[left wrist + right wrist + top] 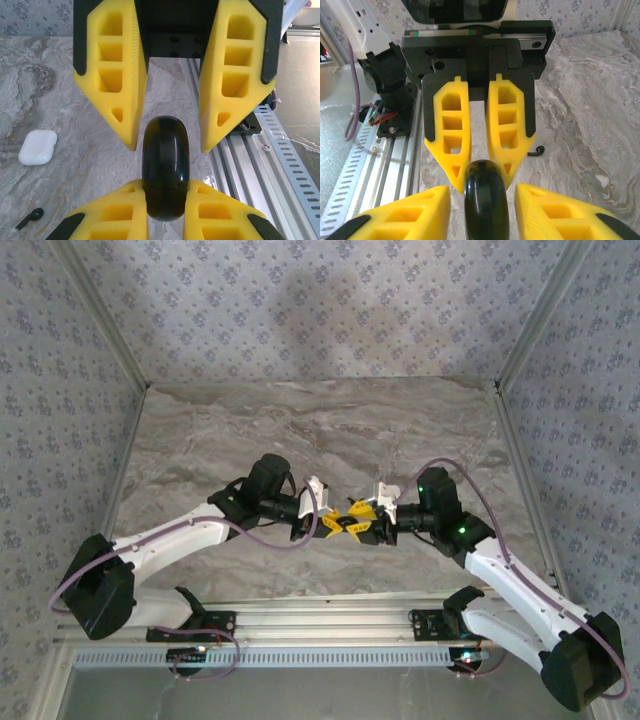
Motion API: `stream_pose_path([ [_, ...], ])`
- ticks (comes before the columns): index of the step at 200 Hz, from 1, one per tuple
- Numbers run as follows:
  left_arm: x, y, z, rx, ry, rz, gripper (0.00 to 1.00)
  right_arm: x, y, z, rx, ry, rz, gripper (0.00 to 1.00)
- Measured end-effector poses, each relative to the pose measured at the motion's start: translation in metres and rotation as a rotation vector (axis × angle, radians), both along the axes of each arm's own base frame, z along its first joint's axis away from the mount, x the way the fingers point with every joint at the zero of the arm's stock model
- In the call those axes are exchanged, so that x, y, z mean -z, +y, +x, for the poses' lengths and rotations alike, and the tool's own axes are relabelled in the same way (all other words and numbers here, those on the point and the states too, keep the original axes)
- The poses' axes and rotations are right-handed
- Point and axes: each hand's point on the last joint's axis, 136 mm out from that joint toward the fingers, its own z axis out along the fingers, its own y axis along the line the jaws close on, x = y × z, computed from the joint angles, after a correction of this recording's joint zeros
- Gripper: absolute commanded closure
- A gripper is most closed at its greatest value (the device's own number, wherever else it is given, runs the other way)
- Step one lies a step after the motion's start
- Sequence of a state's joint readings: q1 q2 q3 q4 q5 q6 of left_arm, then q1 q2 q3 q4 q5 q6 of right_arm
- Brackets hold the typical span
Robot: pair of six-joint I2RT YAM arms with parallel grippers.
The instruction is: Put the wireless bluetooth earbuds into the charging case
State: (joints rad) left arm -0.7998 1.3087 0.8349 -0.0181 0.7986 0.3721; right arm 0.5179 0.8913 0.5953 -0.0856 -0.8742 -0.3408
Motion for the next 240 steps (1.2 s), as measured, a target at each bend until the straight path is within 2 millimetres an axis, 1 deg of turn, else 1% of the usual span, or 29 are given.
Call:
stream_pose_path([
  [28,0.0,0.0,-0.001,0.003,0.001,-0.001,0.83,-0.002,0.0,0.0,-0.005,-0.012,0.001,0.8],
  [65,0.0,0.0,-0.001,0.003,0.001,-0.001,0.82,-0.003,-0.001,0.0,-0.006,-0.023,-0.005,0.88],
  [76,0.0,0.0,0.0,0.002,0.001,-0.001,0.78,-0.003,-0.002,0.001,-0.006,-0.023,-0.008,0.89],
  [98,-0.001,-0.001,0.0,0.0,0.004,-0.004,0.61,-0.004,-0.002,0.0,-0.008,-0.028,-0.01,0.9],
  [106,-0.002,-0.001,0.0,0.0,0.001,-0.007,0.58,-0.005,-0.003,0.0,-0.007,-0.03,-0.009,0.9],
  [147,-0.003,-0.001,0.001,-0.008,0.007,-0.009,0.59,-0.012,-0.003,0.001,-0.011,-0.041,0.005,0.9],
  [206,-0.004,-0.002,0.002,-0.01,0.008,-0.013,0.64,-0.017,-0.001,0.0,-0.029,-0.051,0.024,0.9],
  [220,-0.004,-0.002,0.001,-0.009,0.008,-0.013,0.67,-0.017,0.0,0.001,-0.032,-0.052,0.027,0.9],
  [240,-0.003,-0.002,0.001,-0.008,0.008,-0.013,0.73,-0.018,0.001,0.002,-0.032,-0.051,0.031,0.9],
])
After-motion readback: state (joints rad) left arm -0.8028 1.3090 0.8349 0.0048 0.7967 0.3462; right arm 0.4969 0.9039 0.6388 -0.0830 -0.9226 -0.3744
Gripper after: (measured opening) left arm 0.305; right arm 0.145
